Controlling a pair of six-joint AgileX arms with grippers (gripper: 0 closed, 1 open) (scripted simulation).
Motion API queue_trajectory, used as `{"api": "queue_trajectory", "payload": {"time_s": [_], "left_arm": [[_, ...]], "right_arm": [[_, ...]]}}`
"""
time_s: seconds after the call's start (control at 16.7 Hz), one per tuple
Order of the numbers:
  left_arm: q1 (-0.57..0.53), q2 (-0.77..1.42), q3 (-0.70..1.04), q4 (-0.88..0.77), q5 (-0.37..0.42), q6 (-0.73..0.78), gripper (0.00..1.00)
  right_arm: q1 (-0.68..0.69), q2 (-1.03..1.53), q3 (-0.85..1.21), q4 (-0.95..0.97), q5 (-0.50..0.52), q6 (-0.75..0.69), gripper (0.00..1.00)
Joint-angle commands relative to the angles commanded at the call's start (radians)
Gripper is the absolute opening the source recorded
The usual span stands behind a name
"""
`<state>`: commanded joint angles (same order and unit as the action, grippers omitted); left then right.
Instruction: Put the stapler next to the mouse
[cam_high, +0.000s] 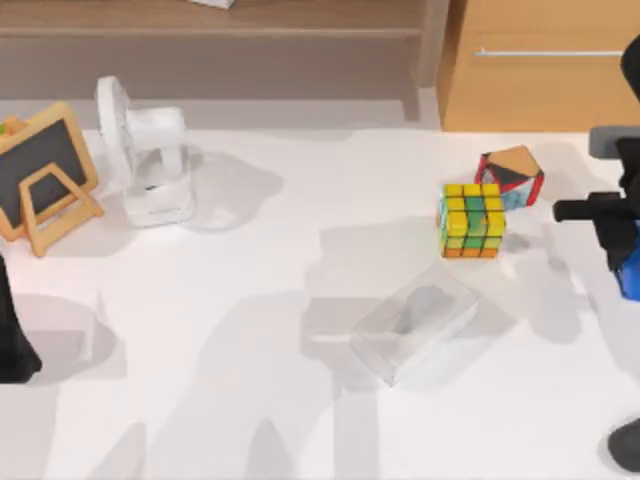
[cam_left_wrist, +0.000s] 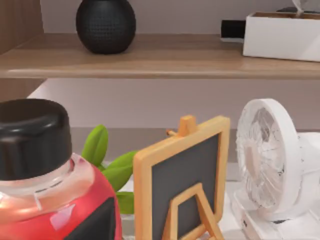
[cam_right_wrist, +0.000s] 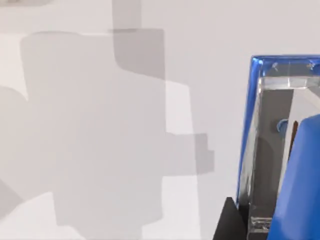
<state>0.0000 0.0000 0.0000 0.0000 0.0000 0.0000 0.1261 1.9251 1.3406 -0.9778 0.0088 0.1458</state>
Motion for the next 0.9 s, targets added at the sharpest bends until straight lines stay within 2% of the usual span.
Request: {"api": "queue_trajectory", "payload": {"time_s": [0.9], "left_arm": [[0.0, 0.0, 0.0, 0.0, 0.0, 0.0, 1.0]], "right_arm": [[0.002, -0.015, 0.008, 0.037, -0.001, 0.001, 0.0]]}}
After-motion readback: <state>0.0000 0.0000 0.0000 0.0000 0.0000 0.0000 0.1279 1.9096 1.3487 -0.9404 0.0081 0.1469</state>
